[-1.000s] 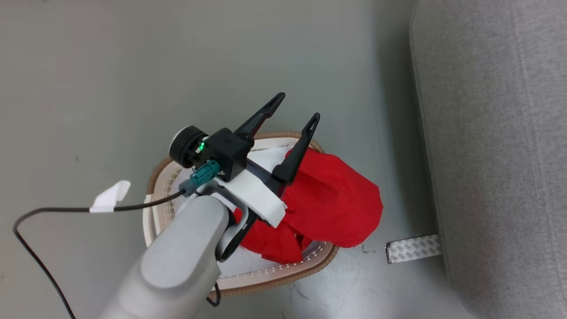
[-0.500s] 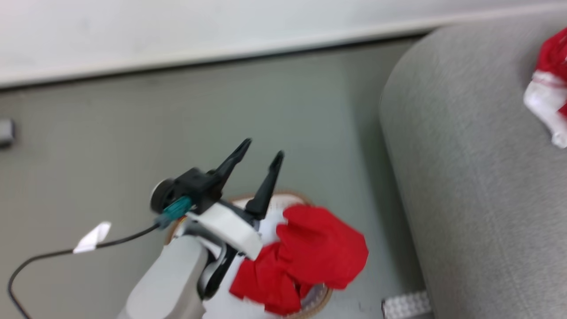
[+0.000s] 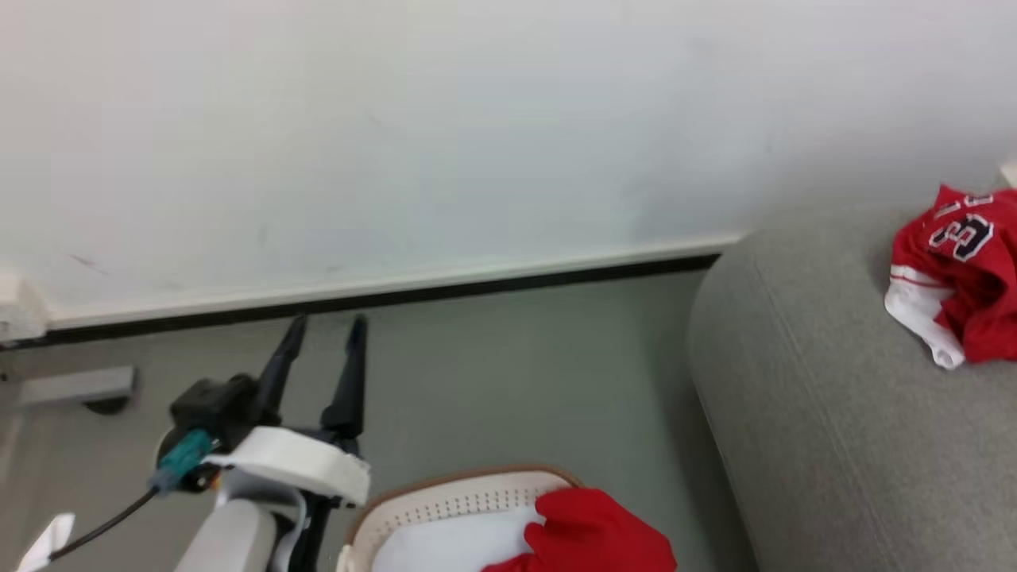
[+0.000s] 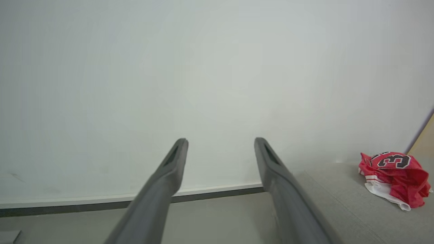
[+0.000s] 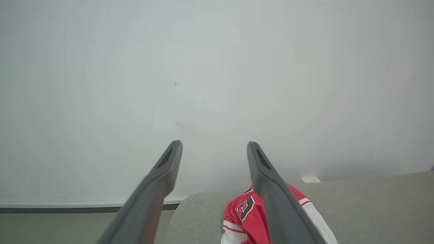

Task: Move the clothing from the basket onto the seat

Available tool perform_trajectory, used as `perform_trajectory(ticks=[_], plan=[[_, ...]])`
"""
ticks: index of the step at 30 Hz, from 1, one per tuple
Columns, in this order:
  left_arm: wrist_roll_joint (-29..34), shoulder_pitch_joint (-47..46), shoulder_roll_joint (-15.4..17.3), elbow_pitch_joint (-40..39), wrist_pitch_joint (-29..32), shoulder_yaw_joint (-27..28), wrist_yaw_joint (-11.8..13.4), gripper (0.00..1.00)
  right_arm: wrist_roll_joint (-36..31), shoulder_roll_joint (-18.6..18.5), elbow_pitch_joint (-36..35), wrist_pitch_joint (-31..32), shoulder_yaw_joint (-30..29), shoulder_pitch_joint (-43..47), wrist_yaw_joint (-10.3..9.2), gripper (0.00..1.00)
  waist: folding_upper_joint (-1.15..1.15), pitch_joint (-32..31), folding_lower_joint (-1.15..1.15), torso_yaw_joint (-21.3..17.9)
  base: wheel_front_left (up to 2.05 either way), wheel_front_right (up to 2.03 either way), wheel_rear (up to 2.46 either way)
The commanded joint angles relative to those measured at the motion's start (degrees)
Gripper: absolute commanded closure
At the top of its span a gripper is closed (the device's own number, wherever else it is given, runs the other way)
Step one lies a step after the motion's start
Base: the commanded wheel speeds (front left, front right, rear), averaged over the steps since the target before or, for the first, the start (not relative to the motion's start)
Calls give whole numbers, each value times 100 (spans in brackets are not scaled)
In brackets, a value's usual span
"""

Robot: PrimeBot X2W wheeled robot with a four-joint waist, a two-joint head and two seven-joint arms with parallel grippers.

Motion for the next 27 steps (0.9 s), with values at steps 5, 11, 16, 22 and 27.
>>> perform_trajectory(ticks=[5, 11, 16, 22, 27], plan=[[120, 642, -42, -475, -3, 608, 185, 0, -419, 338, -560, -823, -233, 1179, -12, 0, 0, -407, 3, 321, 0, 0, 0], [302, 1249, -263, -737, -4, 1068, 251, 0, -1068, 995, -1307, -1191, -734, 2424, -12, 0, 0, -426, 3, 374, 0, 0, 0], [432, 1772, -500, -928, -3, 1484, 170, 0, -1588, 1720, -2109, -1220, -1494, 3291, -12, 0, 0, -405, 3, 219, 0, 0, 0], [766, 2121, -667, -1035, -4, 1696, 21, 0, -2471, 2613, -2836, -1223, -2224, 4179, -12, 0, 0, -325, 3, 174, 0, 0, 0], [889, 2082, -696, -941, -4, 1723, -83, 0, -2793, 2922, -2803, -1224, -2145, 4344, -12, 0, 0, -287, 3, 176, 0, 0, 0]])
